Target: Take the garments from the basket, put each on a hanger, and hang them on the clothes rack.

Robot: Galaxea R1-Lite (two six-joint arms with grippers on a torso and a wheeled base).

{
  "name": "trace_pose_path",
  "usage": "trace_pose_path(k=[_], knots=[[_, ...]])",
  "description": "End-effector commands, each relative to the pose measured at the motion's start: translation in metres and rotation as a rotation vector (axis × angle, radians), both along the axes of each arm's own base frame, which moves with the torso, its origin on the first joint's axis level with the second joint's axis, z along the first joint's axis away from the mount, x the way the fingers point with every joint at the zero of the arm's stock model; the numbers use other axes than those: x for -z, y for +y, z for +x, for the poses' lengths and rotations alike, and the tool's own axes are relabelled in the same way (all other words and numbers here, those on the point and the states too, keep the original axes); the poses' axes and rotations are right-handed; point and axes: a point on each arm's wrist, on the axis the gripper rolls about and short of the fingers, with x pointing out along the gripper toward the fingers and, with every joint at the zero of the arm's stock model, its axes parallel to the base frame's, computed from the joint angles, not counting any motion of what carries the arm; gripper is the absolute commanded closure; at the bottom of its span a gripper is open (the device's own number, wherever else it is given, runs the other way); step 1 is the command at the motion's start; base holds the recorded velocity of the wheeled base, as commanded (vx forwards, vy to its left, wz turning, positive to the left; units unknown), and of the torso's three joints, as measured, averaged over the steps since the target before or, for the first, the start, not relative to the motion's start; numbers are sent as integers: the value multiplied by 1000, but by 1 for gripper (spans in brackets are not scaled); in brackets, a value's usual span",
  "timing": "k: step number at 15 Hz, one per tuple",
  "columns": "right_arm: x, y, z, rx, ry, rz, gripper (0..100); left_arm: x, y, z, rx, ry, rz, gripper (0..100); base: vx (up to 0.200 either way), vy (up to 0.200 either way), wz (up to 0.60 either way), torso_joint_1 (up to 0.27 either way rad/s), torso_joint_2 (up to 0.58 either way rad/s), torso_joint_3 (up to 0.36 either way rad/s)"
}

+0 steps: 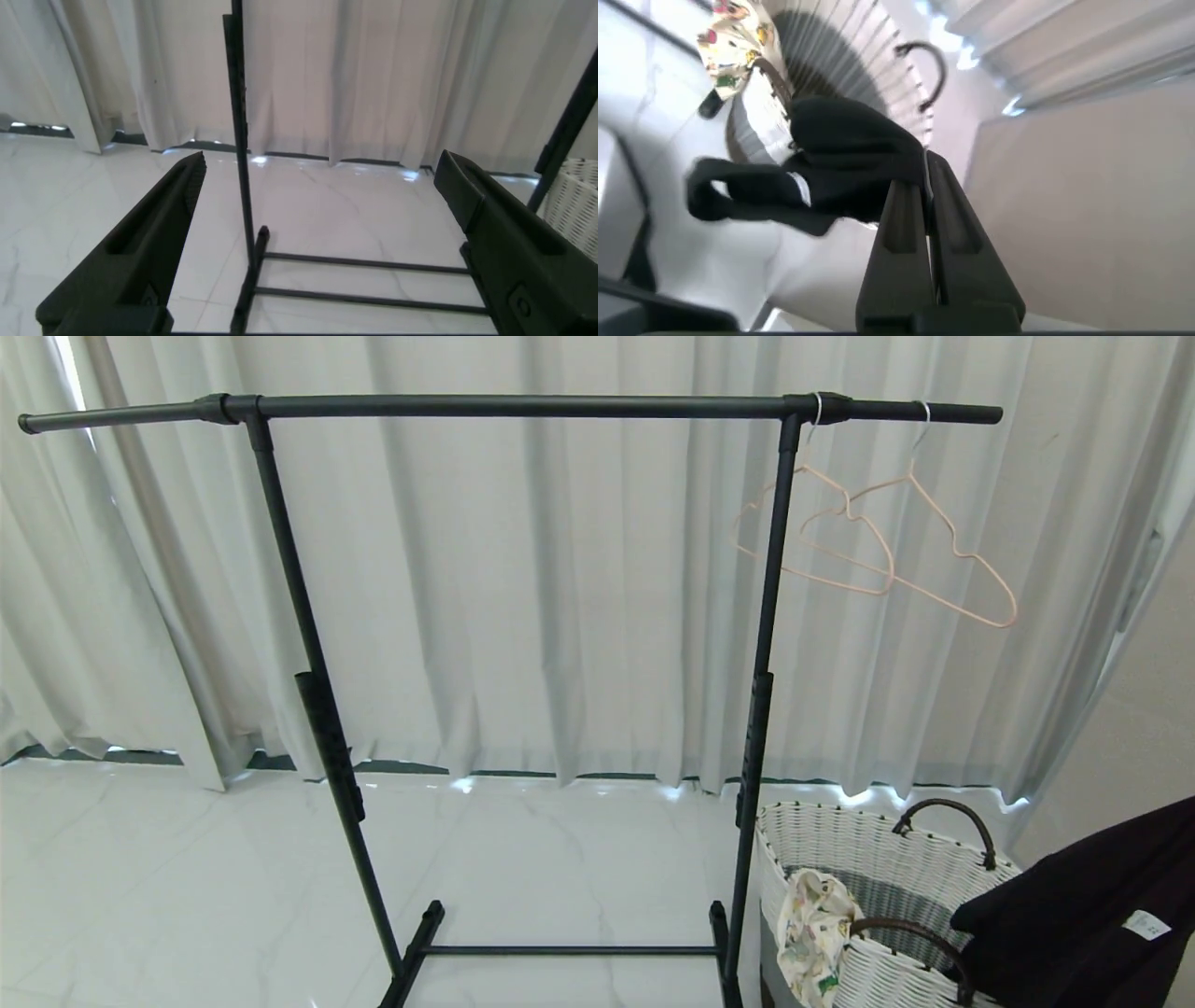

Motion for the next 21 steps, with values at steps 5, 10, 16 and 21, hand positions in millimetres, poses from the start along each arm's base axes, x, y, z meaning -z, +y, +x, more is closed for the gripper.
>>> trace_pose_path(k=[5,10,16,21], knots=[[-8,16,-8,-126,-48,-20,100,0,0,0,-1,3,6,0,-160,0,0,0,2,2],[-4,29,-1,-235,4,-28,100,0,0,0,-1,3,26,0,0,0,0,0,0,0],[6,62,16,-301,146,82,100,0,0,0,-1,1,8,0,0,0,0,0,0,0],[10,75,33,-321,175,79,100,-95,-2,7,142,-49,-125,0,0,0,0,0,0,0]])
